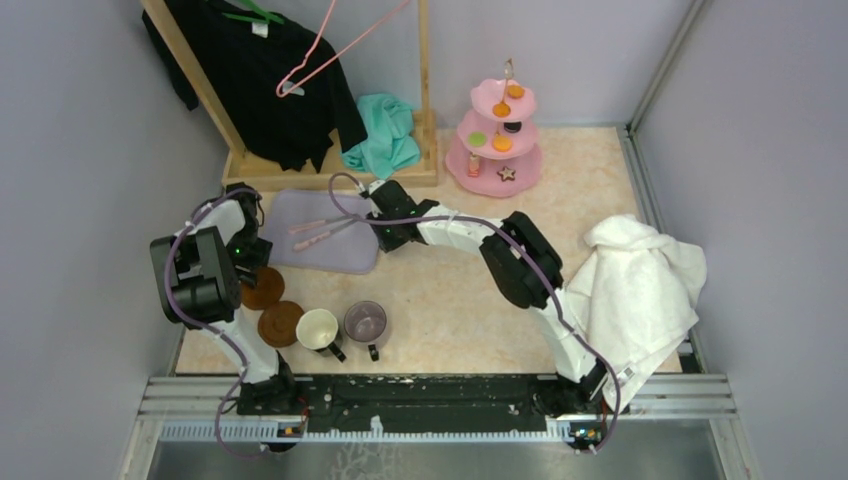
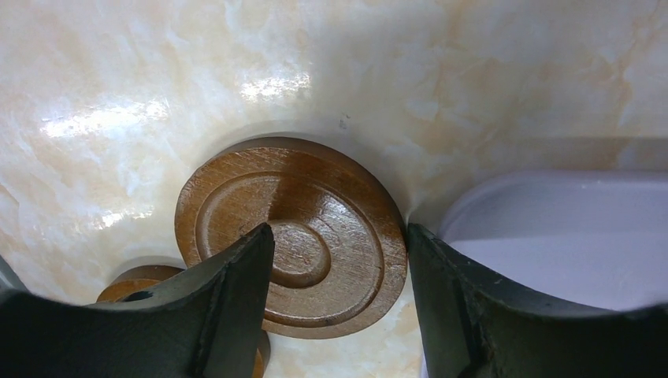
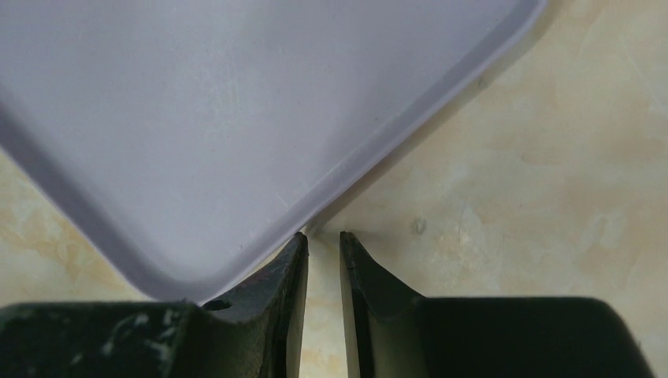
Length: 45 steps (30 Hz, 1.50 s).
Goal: Serve the afternoon tea
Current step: Move the tray at the center of the board, then move the coaster to the center of the board.
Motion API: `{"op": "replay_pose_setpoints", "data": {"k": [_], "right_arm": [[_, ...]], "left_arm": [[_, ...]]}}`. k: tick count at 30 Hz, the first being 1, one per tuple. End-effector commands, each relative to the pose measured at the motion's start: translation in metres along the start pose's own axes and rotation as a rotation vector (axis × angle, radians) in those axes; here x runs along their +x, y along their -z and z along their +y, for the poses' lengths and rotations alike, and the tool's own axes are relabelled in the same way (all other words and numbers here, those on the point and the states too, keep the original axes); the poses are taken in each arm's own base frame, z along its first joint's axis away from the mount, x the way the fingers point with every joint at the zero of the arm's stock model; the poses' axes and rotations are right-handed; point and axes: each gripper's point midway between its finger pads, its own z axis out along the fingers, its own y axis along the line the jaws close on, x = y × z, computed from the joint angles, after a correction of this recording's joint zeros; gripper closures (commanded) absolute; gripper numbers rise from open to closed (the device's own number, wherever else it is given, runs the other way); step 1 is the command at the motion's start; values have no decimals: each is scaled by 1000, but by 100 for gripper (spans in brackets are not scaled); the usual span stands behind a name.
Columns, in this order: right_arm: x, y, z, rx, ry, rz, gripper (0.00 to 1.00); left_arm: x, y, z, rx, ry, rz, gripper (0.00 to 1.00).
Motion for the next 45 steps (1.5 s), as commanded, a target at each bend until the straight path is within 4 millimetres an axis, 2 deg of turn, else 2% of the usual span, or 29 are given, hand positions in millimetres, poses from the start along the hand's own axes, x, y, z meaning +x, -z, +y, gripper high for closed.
{"op": "replay_pose_setpoints", "data": {"k": [1, 7, 15, 17, 20, 26, 34, 42, 45], "right_arm": [[-30, -12, 4, -25, -18, -72, 78], [-43, -22, 5, -26, -18, -99, 78], [-59, -29, -1, -10, -24, -121, 78], [-63, -30, -4, -3, -28, -128, 78], [-68, -32, -9, 7, -37, -139, 78], [-69, -33, -23, 31, -59, -143, 79], [-67, -24, -39, 66, -76, -157, 79], [-69, -28, -39, 44, -76, -147, 81], [-70, -22, -45, 77, -80, -153, 81]], "left_arm": [[19, -7, 12, -20, -56, 72, 32], [22, -1, -12, 83, -101, 83, 49], [33, 3, -28, 166, -156, 114, 71], [36, 5, -33, 192, -173, 123, 80], [43, 5, -40, 231, -207, 142, 99], [61, 8, -56, 294, -290, 172, 100], [79, 25, -74, 336, -389, 138, 100], [95, 40, -87, 379, -460, 116, 100], [102, 46, -95, 411, -490, 110, 100]]}}
